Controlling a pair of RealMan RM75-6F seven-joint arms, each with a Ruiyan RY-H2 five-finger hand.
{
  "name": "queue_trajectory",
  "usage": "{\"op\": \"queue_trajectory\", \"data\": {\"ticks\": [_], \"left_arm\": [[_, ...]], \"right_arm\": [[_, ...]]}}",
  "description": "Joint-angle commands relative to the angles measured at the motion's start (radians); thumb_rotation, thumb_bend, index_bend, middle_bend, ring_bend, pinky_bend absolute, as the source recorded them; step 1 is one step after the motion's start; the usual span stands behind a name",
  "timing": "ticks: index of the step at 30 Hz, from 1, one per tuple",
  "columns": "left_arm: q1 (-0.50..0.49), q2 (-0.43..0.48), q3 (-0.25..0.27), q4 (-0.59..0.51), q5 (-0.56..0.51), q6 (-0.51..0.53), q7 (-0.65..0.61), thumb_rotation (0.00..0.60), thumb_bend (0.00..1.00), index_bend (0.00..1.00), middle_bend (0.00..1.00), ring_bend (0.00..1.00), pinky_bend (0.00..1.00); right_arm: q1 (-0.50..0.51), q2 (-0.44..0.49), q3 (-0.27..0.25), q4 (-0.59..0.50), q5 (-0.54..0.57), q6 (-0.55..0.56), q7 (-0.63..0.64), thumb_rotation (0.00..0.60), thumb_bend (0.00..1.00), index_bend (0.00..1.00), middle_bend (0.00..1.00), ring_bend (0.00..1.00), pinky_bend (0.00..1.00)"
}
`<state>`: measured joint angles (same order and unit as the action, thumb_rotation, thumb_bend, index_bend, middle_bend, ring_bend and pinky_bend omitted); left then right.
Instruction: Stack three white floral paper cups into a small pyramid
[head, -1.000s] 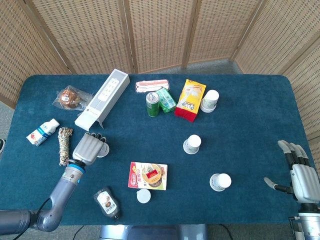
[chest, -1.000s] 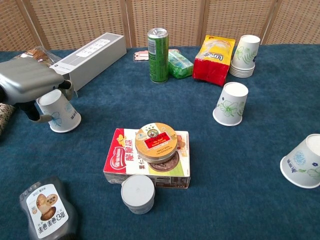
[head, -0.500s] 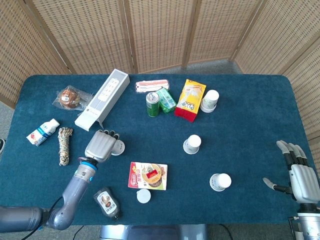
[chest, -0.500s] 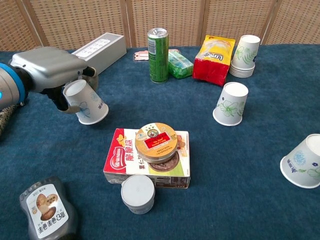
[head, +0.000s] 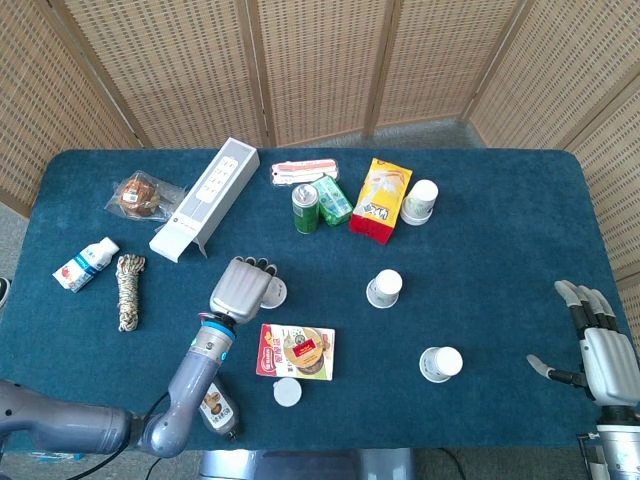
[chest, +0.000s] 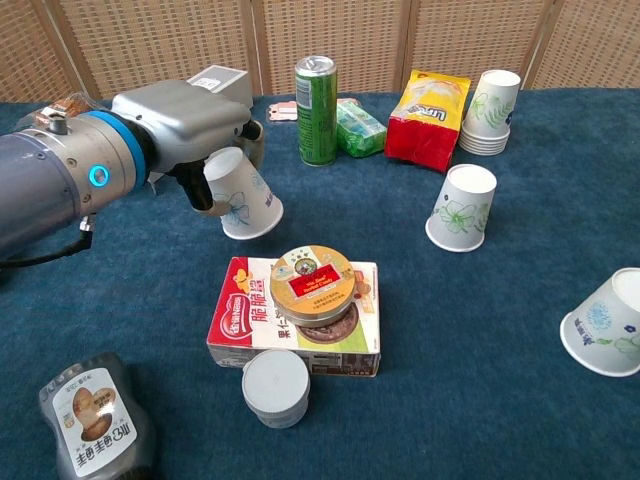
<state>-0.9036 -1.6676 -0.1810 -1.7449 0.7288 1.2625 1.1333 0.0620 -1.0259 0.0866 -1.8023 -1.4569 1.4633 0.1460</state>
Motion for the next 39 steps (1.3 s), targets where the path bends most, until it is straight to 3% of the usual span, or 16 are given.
{"op": "queue_trajectory", "data": {"ticks": [1, 22, 25, 29, 34, 39], "left_arm": [[-0.022, -0.032, -0.009, 0.017, -0.023, 0.014, 0.024, 0.6, 0.34, 0.33, 0.39, 0.4, 0.53], [-0.095, -0.184, -0.074, 0.149, -0.103, 0.038, 0.028, 0.6, 0.34, 0.31, 0.38, 0.39, 0.52], [-0.102, -0.198, -0.077, 0.155, -0.099, 0.047, 0.028, 0.6, 0.33, 0.29, 0.33, 0.35, 0.5], [-0.105, -0.209, -0.074, 0.154, -0.099, 0.066, 0.038, 0.6, 0.33, 0.25, 0.18, 0.24, 0.47], [-0.101, -0.203, -0.073, 0.141, -0.094, 0.077, 0.036, 0.6, 0.33, 0.18, 0.02, 0.17, 0.45], [-0.082, -0.16, -0.075, 0.086, -0.068, 0.083, 0.003, 0.6, 0.33, 0.12, 0.0, 0.11, 0.42]], "right_arm": [[0.0, 0.002, 0.001, 0.001, 0.002, -0.001, 0.006, 0.6, 0.12, 0.0, 0.0, 0.0, 0.0], [0.003, 0.013, 0.003, 0.01, 0.015, -0.018, 0.048, 0.6, 0.12, 0.0, 0.0, 0.0, 0.0], [0.003, 0.013, 0.002, 0.008, 0.011, -0.017, 0.046, 0.6, 0.12, 0.0, 0.0, 0.0, 0.0], [0.002, 0.013, 0.001, 0.008, 0.009, -0.016, 0.047, 0.6, 0.12, 0.0, 0.0, 0.0, 0.0], [0.002, 0.014, 0.0, 0.007, 0.006, -0.014, 0.051, 0.6, 0.12, 0.0, 0.0, 0.0, 0.0], [0.002, 0.013, -0.002, 0.007, 0.004, -0.015, 0.047, 0.6, 0.12, 0.0, 0.0, 0.0, 0.0]]}}
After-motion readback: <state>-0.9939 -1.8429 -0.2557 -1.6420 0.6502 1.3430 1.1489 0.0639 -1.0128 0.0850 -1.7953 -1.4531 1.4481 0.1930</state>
